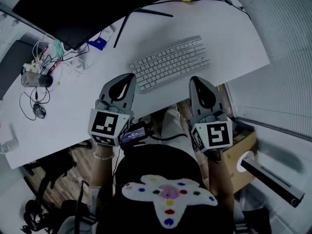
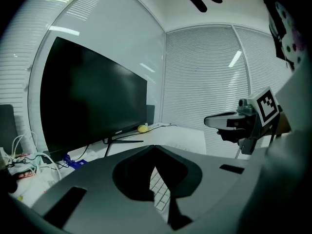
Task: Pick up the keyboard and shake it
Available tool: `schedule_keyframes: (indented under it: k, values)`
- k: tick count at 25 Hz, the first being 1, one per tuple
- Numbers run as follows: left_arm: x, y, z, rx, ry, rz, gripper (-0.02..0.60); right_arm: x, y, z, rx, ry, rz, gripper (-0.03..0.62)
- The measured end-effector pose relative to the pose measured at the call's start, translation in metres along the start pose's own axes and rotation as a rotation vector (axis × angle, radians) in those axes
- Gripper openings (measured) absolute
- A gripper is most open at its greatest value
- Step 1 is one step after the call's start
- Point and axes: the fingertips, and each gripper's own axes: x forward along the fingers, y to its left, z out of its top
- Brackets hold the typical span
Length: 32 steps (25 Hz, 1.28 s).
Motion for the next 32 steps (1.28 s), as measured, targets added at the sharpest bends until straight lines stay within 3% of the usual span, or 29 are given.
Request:
schedule_keyframes:
  k: [12,19,22,27,32]
  values:
    - [0.009,0.017,-0.031,-0.169,0.038,0.198,0.015,0.036,-0.019,-0.010,-0.036,0.039,0.237,0.034]
    - [0.017,0.036,-0.070,-0.341,0.088,0.290,0.017,0.047,-0.027,-0.021,-0.029,0.064,0.313,0.034]
    - [0.024,0.040,-0.090,-0.426,0.108,0.284,0.020,0.050,-0.030,-0.025,-0.031,0.072,0.329,0.034]
    - [0.037,0.044,-0.118,-0.607,0.113,0.217,0.146,0.057,-0.035,-0.030,-0.032,0.086,0.339,0.034]
    - [0.051,0.040,-0.143,-0.660,0.201,0.160,0.204,0.061,-0.041,-0.037,-0.015,0.109,0.329,0.034]
